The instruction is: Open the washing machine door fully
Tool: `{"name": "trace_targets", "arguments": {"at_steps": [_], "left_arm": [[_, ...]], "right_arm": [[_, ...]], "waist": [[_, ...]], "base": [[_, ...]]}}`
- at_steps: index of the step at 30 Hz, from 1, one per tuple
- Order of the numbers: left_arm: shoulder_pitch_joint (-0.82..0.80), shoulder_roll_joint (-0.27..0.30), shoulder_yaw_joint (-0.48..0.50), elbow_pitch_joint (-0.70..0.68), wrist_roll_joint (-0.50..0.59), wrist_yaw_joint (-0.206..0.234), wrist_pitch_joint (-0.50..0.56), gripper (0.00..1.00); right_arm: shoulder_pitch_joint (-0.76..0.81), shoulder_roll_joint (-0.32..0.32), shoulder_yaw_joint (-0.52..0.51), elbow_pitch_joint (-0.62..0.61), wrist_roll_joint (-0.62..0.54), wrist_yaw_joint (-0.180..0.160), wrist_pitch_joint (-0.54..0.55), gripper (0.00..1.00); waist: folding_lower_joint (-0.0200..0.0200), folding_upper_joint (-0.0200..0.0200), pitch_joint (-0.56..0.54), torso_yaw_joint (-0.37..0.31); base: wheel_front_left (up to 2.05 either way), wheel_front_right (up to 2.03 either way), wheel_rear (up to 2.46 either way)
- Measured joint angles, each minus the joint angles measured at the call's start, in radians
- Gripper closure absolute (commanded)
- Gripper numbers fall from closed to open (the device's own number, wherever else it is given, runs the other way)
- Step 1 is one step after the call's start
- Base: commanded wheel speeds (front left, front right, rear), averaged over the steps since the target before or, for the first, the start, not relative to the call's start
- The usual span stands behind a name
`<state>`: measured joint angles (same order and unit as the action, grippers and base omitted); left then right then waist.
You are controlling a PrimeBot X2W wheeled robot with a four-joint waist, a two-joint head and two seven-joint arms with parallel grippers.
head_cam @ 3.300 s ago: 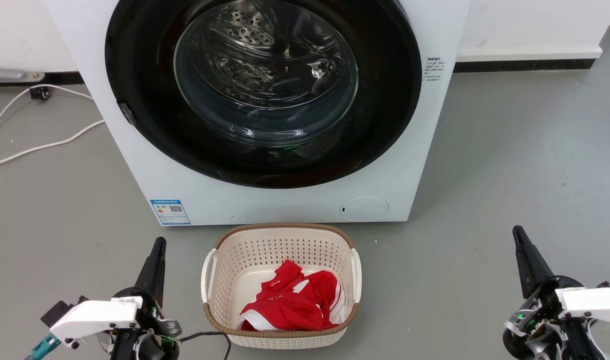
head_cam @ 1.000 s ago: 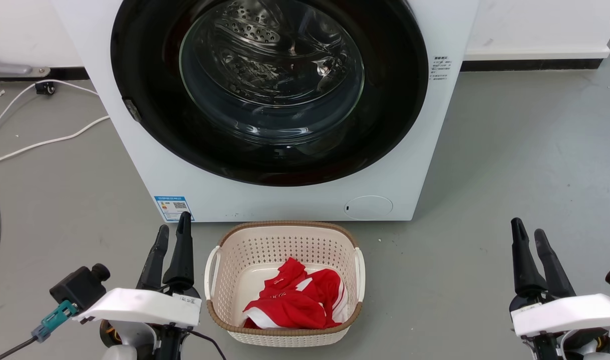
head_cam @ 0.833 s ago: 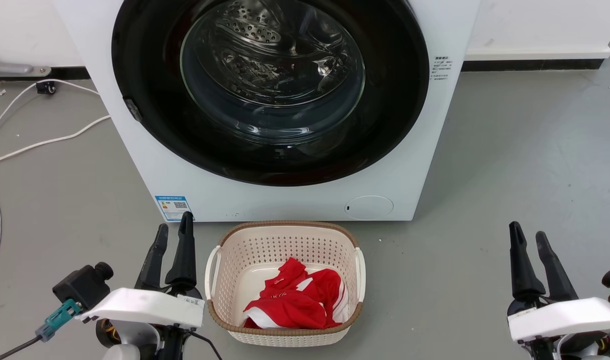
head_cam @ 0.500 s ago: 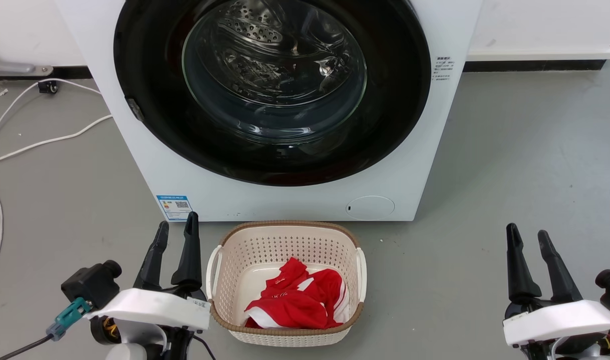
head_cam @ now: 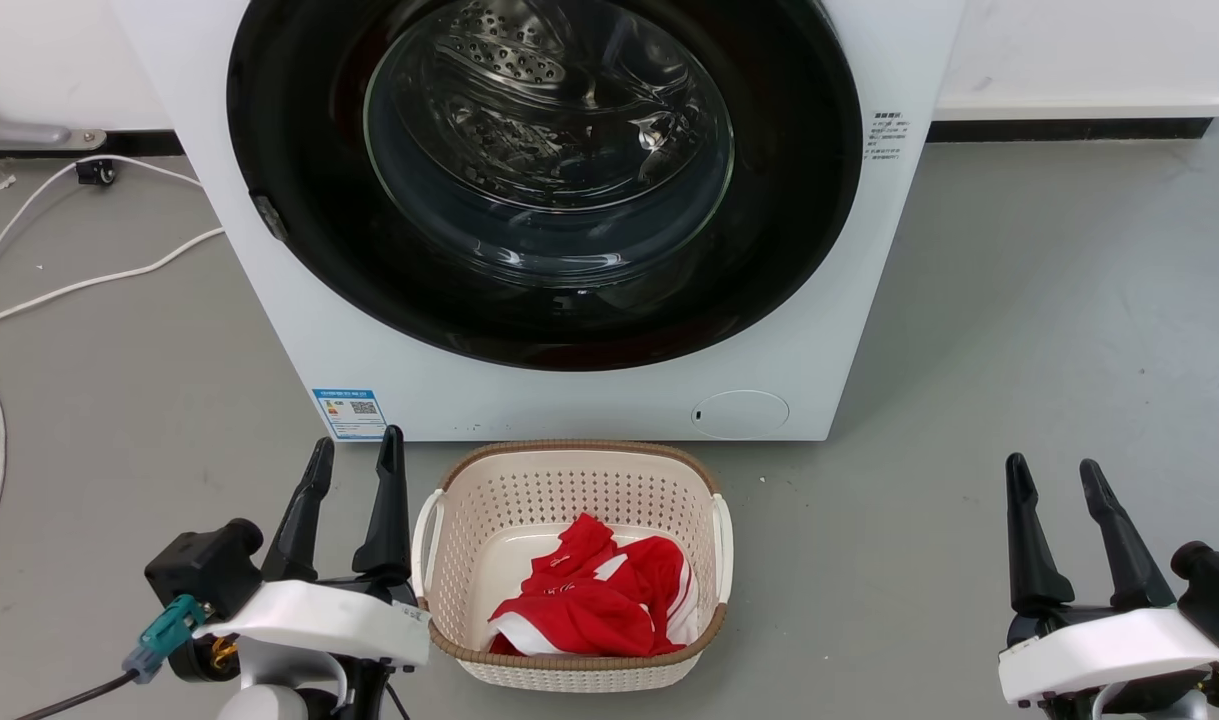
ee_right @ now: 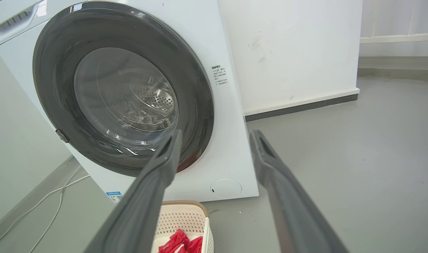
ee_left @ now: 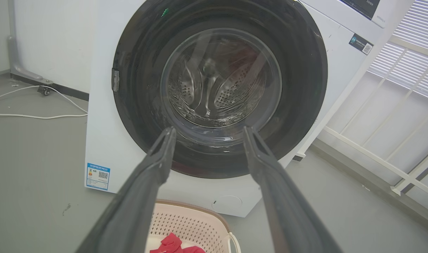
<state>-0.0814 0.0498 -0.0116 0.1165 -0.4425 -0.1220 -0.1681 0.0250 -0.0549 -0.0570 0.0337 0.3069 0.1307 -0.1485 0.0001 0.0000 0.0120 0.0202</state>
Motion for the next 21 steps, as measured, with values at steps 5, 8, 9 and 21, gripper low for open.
{"name": "trace_targets", "arguments": {"at_steps": [5,8,9,21], "left_arm": [[-0.004,0.0,-0.001,0.006,0.055,0.001,-0.012,0.0],[-0.005,0.0,-0.001,0.009,0.087,0.003,-0.018,0.0],[-0.005,0.0,-0.001,0.009,0.087,0.003,-0.018,0.0],[-0.012,0.001,-0.002,0.02,0.202,0.008,-0.044,0.0]], "right_arm": [[0.001,0.0,0.0,-0.013,-0.056,0.0,-0.001,0.0],[0.003,0.001,0.0,-0.024,-0.085,0.0,-0.001,0.0],[0.003,0.001,0.0,-0.024,-0.085,0.0,-0.001,0.0],[0.016,0.001,-0.006,-0.061,-0.198,0.0,0.01,0.0]], "waist": [[0.0,0.0,0.001,0.0],[0.0,0.0,0.002,0.0],[0.0,0.0,0.002,0.0],[0.0,0.0,0.009,-0.001]], "base": [[0.0,0.0,0.0],[0.0,0.0,0.0],[0.0,0.0,0.0],[0.0,0.0,0.0]]}}
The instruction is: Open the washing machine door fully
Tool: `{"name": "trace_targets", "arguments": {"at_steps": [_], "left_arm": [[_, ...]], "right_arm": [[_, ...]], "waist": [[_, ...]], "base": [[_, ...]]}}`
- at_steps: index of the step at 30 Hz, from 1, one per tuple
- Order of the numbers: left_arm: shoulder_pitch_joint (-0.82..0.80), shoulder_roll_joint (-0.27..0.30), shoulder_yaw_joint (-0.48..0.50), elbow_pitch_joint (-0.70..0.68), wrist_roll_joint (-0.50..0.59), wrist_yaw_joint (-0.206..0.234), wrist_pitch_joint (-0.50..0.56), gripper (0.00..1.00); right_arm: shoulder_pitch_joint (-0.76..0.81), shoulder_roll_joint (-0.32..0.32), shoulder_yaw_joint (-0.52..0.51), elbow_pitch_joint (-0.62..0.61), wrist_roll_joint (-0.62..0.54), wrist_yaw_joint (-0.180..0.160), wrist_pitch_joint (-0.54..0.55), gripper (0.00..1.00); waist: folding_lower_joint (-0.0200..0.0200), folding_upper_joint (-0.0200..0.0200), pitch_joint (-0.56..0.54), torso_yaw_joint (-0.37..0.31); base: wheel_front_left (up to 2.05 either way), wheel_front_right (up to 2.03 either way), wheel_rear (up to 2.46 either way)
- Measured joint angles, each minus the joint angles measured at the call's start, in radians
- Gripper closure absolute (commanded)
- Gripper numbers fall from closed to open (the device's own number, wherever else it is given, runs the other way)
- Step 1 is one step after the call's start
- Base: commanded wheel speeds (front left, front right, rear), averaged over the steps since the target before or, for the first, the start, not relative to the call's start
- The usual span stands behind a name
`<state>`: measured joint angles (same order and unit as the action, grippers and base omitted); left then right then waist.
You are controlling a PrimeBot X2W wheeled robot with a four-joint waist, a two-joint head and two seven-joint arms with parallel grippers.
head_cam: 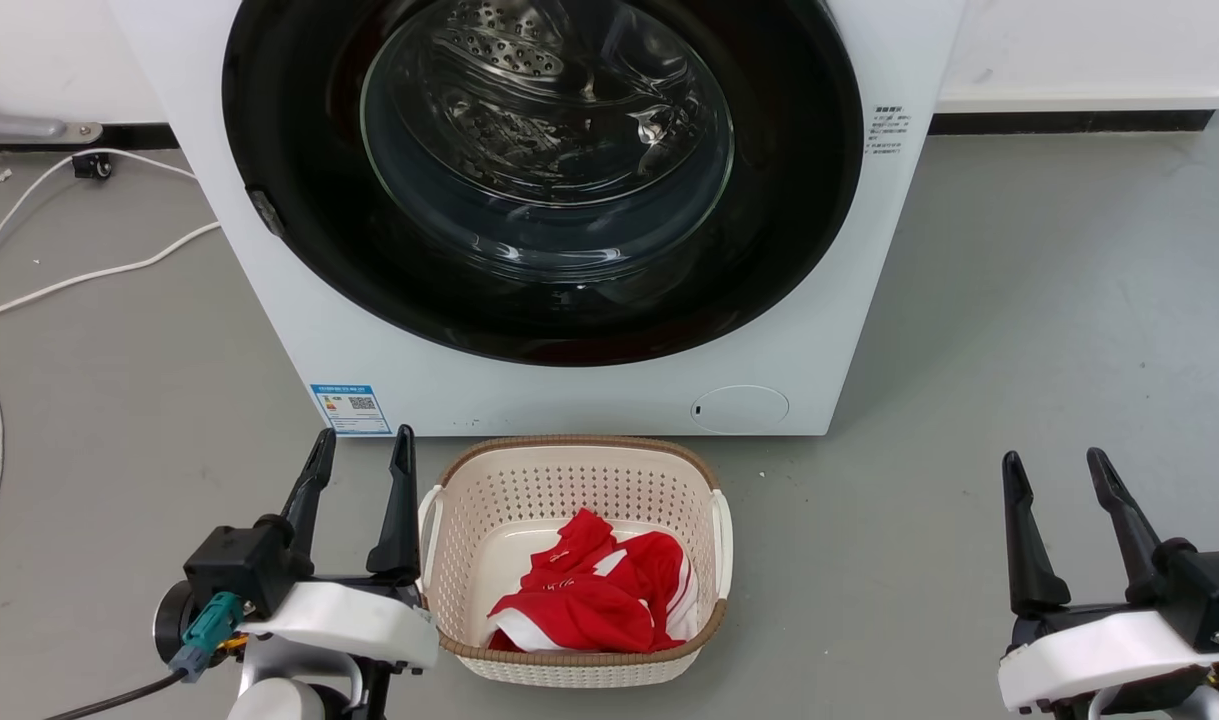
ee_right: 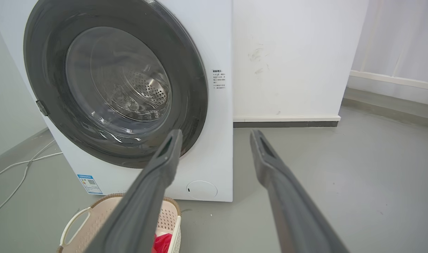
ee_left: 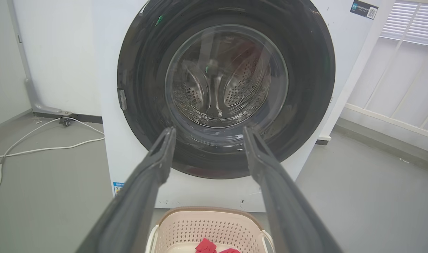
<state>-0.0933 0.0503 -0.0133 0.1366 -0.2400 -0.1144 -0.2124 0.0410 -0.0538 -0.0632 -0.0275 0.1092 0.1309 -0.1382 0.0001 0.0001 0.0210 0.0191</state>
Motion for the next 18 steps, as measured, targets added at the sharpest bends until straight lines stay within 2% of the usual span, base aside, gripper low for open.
{"name": "trace_targets", "arguments": {"at_steps": [18], "left_arm": [[-0.007,0.0,-0.004,0.007,0.141,0.004,-0.034,0.0]], "right_arm": [[0.01,0.001,-0.002,-0.027,-0.116,0.0,-0.002,0.0]], "waist": [[0.0,0.0,0.001,0.001]], "base": [[0.0,0.0,0.0]]}}
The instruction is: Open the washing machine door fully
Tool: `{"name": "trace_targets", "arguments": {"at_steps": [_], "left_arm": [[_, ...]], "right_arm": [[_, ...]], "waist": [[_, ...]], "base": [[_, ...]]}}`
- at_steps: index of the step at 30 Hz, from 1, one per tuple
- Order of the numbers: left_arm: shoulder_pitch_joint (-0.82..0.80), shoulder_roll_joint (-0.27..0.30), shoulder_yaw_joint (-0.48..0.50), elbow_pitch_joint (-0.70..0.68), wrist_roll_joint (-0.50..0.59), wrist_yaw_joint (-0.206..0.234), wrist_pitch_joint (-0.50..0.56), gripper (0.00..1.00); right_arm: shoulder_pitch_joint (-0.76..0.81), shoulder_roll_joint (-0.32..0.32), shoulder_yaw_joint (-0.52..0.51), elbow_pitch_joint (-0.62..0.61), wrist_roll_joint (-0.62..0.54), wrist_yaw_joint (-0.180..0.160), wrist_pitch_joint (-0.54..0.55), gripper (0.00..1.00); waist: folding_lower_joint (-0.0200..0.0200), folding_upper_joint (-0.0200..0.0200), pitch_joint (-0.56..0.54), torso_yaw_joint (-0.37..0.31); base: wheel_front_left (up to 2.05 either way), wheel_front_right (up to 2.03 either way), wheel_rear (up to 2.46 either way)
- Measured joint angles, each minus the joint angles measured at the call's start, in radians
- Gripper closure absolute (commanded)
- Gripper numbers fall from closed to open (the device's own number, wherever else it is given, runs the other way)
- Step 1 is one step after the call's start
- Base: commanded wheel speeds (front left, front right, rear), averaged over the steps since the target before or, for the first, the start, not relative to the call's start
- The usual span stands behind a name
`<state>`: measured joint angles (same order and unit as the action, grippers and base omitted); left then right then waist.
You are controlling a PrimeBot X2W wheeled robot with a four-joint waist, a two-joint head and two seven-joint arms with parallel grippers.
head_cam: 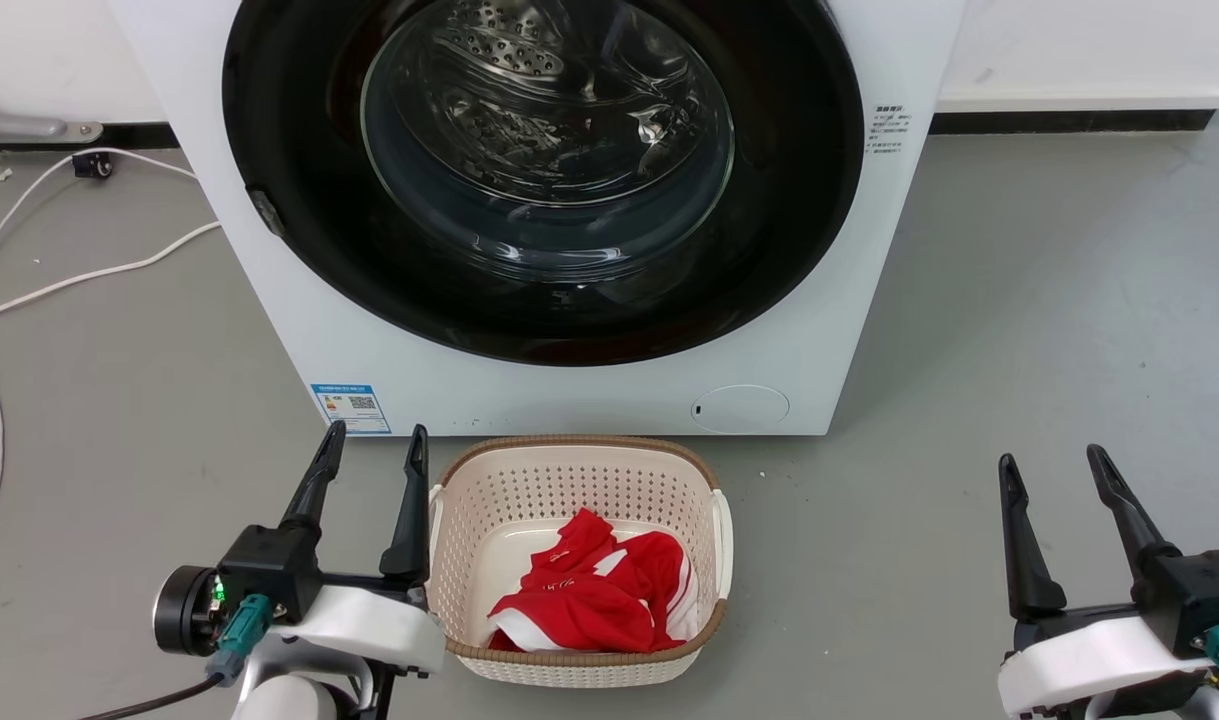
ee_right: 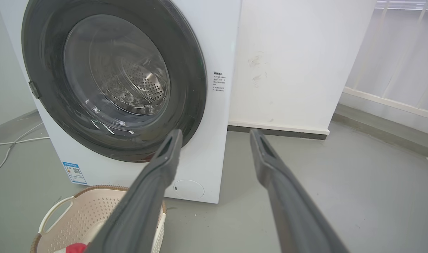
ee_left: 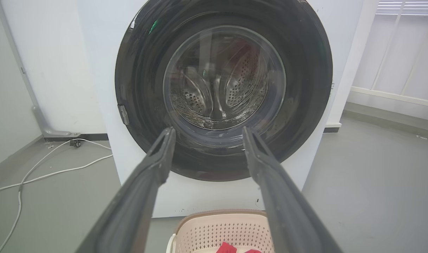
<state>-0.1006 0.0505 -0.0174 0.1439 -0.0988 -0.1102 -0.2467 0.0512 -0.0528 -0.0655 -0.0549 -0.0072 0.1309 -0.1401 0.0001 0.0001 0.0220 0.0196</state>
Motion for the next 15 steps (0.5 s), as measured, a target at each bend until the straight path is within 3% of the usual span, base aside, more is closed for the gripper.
{"name": "trace_targets", "arguments": {"at_steps": [15], "left_arm": [[-0.001,0.0,0.004,0.009,0.053,0.0,-0.016,0.0]], "right_arm": [[0.01,0.0,-0.005,0.01,-0.046,0.0,-0.011,0.0]], "waist": [[-0.0001,0.0,-0.007,-0.001]], "base": [[0.0,0.0,0.0]]}}
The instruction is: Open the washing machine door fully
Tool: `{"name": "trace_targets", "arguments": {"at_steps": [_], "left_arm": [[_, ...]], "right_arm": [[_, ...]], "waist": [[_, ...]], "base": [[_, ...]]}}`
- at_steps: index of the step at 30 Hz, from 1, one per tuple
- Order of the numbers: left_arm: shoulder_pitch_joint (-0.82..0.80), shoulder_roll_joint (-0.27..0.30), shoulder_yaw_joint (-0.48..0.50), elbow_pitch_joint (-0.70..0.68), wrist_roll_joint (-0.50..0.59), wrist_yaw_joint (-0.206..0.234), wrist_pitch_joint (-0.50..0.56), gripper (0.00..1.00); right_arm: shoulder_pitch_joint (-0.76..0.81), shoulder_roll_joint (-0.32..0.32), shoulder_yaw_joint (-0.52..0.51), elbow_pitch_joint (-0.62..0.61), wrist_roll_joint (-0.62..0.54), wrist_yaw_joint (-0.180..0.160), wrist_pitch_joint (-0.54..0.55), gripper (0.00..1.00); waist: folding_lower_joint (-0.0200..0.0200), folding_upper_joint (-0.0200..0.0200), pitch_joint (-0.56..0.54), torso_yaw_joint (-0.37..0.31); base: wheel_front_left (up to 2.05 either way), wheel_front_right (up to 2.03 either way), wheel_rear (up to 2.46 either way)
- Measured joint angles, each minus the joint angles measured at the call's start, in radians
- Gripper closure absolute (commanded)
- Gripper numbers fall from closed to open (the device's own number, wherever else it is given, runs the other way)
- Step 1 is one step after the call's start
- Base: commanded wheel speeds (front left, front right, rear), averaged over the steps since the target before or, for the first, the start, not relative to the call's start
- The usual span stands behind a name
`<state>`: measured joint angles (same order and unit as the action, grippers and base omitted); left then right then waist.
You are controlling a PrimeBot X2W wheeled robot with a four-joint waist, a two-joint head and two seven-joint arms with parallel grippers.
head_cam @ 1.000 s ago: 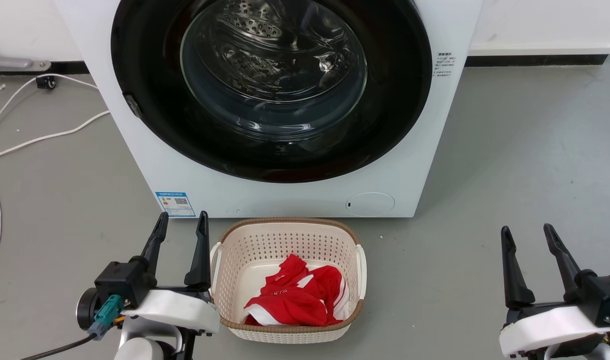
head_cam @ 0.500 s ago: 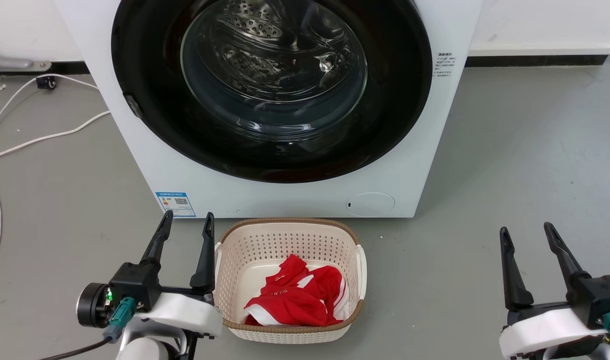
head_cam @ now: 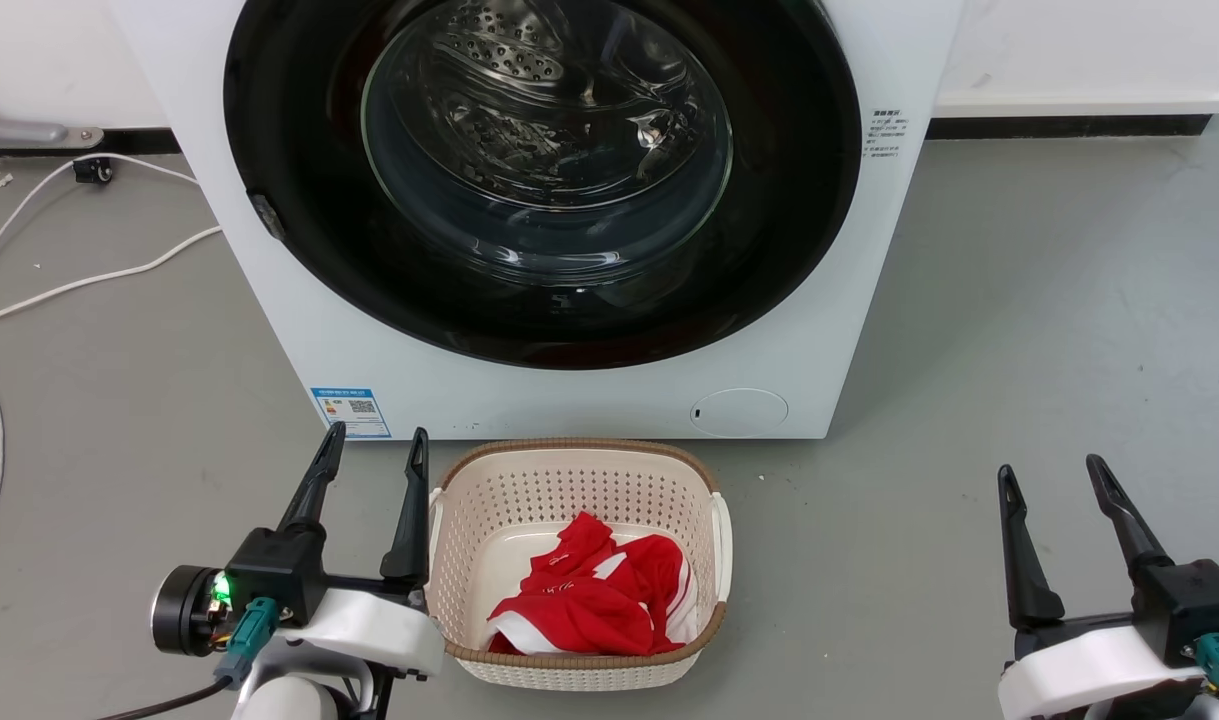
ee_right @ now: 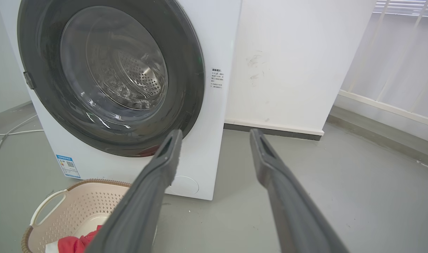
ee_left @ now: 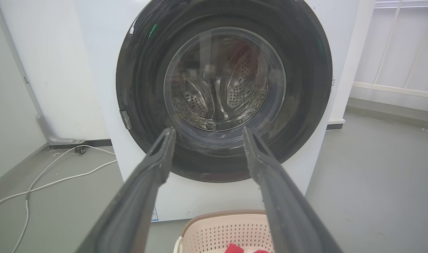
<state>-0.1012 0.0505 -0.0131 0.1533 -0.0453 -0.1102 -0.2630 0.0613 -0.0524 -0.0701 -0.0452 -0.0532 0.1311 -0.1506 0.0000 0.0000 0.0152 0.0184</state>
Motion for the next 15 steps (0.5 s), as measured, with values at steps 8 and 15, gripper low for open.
{"name": "trace_targets", "arguments": {"at_steps": [8,15], "left_arm": [[0.0,0.0,0.003,0.009,-0.01,-0.001,0.0,0.0],[-0.001,0.0,0.005,0.012,-0.01,-0.002,0.0,0.0]], "right_arm": [[0.0,0.0,-0.004,0.011,0.011,0.0,-0.007,0.0],[0.0,0.0,-0.009,0.018,0.019,0.0,-0.014,0.57]], "waist": [[0.0,0.0,0.001,0.001],[0.0,0.0,0.0,0.001]], "base": [[0.0,0.0,0.0],[0.0,0.0,0.0]]}}
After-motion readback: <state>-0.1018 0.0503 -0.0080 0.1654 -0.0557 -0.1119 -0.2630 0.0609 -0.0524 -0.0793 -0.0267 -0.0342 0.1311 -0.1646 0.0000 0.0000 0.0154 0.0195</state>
